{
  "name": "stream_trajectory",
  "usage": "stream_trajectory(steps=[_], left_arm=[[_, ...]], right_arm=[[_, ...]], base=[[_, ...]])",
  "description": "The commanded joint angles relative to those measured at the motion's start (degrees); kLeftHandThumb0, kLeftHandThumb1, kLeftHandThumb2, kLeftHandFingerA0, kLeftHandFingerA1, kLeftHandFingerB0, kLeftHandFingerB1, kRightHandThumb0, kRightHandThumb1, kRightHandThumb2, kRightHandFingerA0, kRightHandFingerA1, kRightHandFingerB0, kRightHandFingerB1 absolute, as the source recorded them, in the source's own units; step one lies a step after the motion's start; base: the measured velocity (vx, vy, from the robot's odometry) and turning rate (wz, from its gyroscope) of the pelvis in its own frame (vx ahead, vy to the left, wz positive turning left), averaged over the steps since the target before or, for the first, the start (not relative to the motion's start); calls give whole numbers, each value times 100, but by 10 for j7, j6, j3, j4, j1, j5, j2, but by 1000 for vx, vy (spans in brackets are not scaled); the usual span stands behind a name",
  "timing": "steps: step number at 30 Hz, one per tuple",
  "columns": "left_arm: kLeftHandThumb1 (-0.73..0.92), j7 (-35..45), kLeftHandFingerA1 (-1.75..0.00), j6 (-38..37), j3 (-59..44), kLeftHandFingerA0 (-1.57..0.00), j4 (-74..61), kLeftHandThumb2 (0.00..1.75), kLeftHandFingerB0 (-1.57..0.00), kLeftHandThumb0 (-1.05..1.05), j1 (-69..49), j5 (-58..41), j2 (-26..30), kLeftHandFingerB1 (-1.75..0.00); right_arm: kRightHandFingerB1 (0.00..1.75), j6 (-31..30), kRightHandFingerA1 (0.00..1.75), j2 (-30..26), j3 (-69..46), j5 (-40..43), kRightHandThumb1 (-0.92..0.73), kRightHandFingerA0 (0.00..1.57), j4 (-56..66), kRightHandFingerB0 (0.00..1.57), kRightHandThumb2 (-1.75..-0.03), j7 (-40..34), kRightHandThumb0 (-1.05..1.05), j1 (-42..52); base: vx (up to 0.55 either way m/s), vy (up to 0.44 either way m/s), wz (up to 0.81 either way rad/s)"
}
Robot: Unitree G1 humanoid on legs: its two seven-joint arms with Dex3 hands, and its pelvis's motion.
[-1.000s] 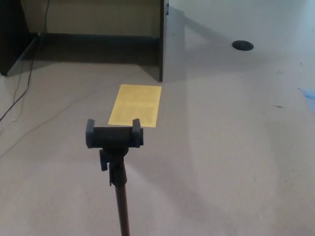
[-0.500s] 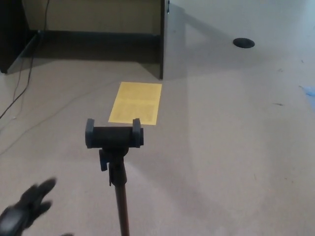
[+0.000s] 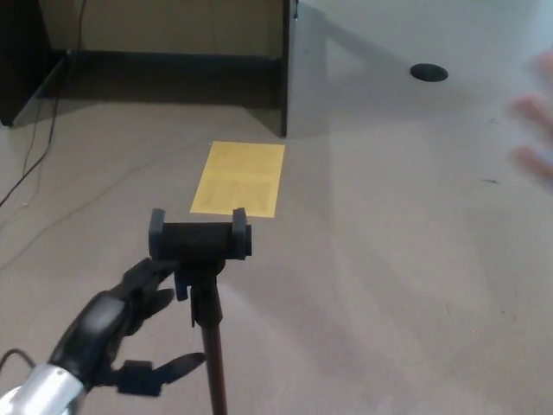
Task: There is a tripod standing in front of the robot and the robot extends its left arm to grab it. It lifts the tripod and passes it to a person.
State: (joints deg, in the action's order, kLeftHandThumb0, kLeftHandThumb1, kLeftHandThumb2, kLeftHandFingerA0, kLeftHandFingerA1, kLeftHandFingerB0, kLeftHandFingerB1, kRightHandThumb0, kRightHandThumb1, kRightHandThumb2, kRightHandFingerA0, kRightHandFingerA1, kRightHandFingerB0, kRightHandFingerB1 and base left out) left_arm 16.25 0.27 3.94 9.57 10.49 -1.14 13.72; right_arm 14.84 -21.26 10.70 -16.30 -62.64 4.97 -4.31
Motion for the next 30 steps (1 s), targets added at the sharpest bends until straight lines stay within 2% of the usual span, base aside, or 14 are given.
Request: stream_trajectory(steps=[1,4,8,9,12,13,14,15,16,24,27,28,30], left_arm=[[34,8,-42,56,15,-6,-5,69,-4,-51,14,5,-9,-15],[34,13,-39,54,21,-2,4,71,-4,-52,20,3,-14,-17],[36,16,-42,64,29,-7,15,69,-9,-58,28,7,-17,-12],[47,18,-35,64,29,-14,20,55,-3,-53,32,6,-18,-18],[45,20,-36,66,25,-16,40,54,-3,-53,45,1,-21,-21],[38,22,-43,60,23,-13,54,68,-4,-59,51,1,-21,-19],[38,23,-43,57,23,-13,61,68,-4,-59,54,1,-21,-19],[45,25,-36,50,23,-18,75,55,-3,-55,60,2,-21,-21],[38,29,-44,38,26,-15,104,68,-3,-54,68,7,-20,-19],[38,10,-45,4,57,-18,213,67,-4,-51,107,50,-18,-20],[39,1,-45,5,70,-20,239,70,-5,-57,125,65,-27,-21],[27,-7,-47,1,78,-3,238,85,0,-31,127,73,-30,-48],[28,-7,-47,-3,80,-4,239,85,0,-30,127,72,-36,-48]], right_arm=[[36,2,44,1,2,-5,-71,68,-1,47,-61,-8,-38,3],[36,5,42,3,1,-4,-70,68,-6,46,-62,-7,-39,1],[35,-2,42,2,4,-8,-70,68,-2,45,-61,-6,-39,2],[35,-1,42,2,5,-9,-70,67,0,45,-61,-6,-40,3],[36,-3,42,5,6,-8,-70,67,2,46,-62,-3,-40,2],[36,-2,43,5,6,-8,-71,68,3,47,-61,-4,-39,3],[36,-2,43,6,6,-8,-71,68,4,47,-61,-4,-39,3],[37,0,43,7,5,-7,-71,68,0,48,-61,-6,-39,2],[36,3,43,6,6,-8,-70,69,0,47,-61,-5,-39,4],[36,-3,43,8,11,-12,-71,69,5,46,-61,-1,-39,5],[35,-1,42,13,10,-12,-69,68,0,46,-61,-1,-39,-1],[35,-1,42,15,8,-8,-69,67,-2,46,-61,0,-38,-3],[35,1,41,15,6,-7,-69,65,-7,46,-61,1,-38,-6]], base=[[0,0,0],[0,0,0],[0,0,0],[0,0,0],[0,0,0],[0,0,0],[0,0,0],[0,0,0],[0,0,0],[0,0,0],[0,0,0],[0,0,0],[0,0,0]])
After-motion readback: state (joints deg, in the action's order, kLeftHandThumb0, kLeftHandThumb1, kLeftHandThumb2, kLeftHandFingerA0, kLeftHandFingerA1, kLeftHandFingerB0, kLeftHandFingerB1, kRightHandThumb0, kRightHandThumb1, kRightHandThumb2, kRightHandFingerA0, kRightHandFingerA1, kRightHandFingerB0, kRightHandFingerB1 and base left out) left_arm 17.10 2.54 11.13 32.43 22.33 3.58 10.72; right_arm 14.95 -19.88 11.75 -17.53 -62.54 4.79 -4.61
